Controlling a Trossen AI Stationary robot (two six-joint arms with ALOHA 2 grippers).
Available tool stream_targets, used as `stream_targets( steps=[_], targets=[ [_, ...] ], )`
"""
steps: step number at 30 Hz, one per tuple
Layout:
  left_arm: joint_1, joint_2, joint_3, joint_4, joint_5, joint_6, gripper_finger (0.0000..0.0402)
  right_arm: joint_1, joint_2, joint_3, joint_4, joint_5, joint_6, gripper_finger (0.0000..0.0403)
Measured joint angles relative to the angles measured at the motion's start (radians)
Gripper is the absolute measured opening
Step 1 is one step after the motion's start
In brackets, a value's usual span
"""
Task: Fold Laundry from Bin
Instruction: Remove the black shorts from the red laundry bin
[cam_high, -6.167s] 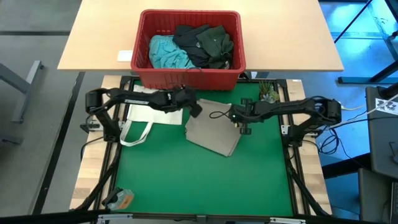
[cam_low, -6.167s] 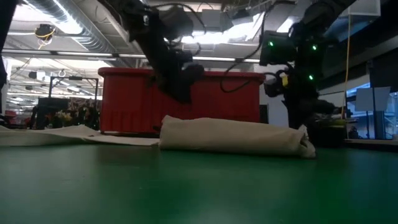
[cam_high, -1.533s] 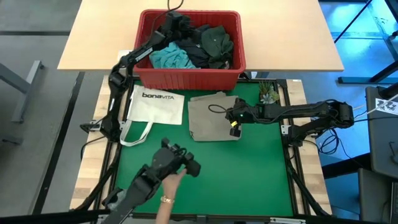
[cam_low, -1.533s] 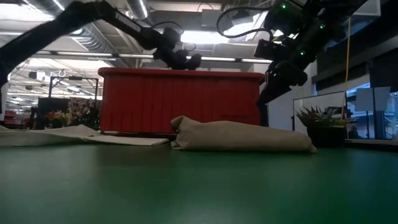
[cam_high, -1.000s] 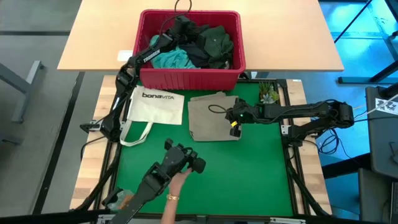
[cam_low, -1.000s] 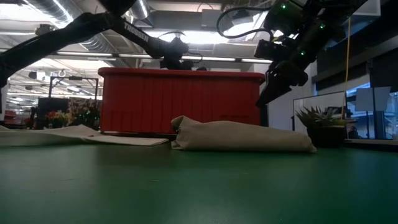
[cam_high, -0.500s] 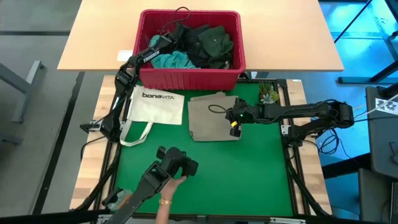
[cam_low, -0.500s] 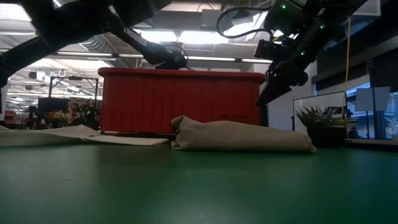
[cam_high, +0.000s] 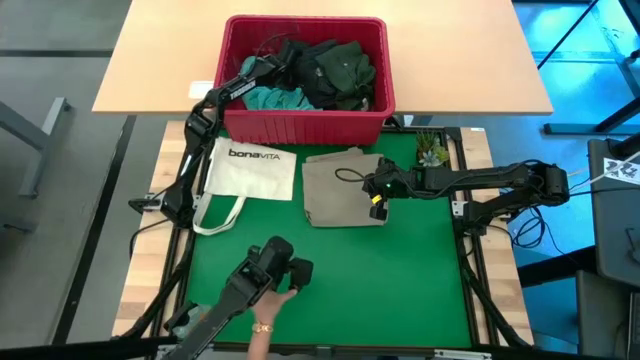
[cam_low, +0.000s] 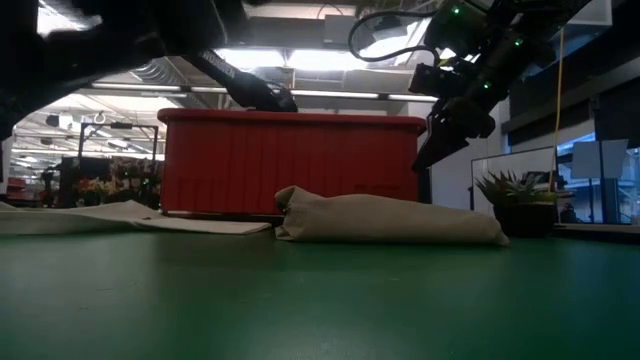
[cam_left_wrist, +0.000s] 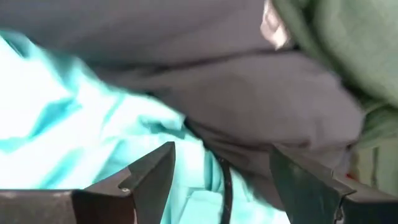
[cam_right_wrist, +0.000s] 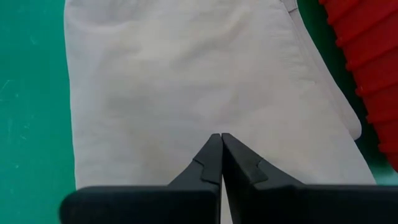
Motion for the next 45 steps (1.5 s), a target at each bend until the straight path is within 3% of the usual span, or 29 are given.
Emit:
stream_targets(
  steps=[8,19,26,35,39,45],
  targets=[
    [0.000,0.079,0.000,0.018,0.091,0.000,0.0255,0.000,0.000,0.000,0.000,0.000,0.000,0.0007],
    [-0.003,0.092,0.000,0.040,0.053,0.001,0.0242,0.000,0.000,0.000,0.001,0.000,0.000,0.0007],
    [-0.002,0.092,0.000,0.045,0.063,0.001,0.0169,0.000,0.000,0.000,0.001,0.000,0.000,0.0007],
    [0.000,0.092,0.000,0.046,0.100,0.000,0.0018,0.000,0.000,0.000,0.000,0.000,0.000,0.0007],
    [0.006,0.091,0.008,0.050,0.140,-0.007,0.0012,0.000,0.000,0.000,0.000,0.000,0.000,0.0007],
    [0.005,0.089,0.138,0.049,0.178,-0.008,0.0006,0.000,0.000,0.000,0.000,0.000,0.000,0.0007]
  ],
)
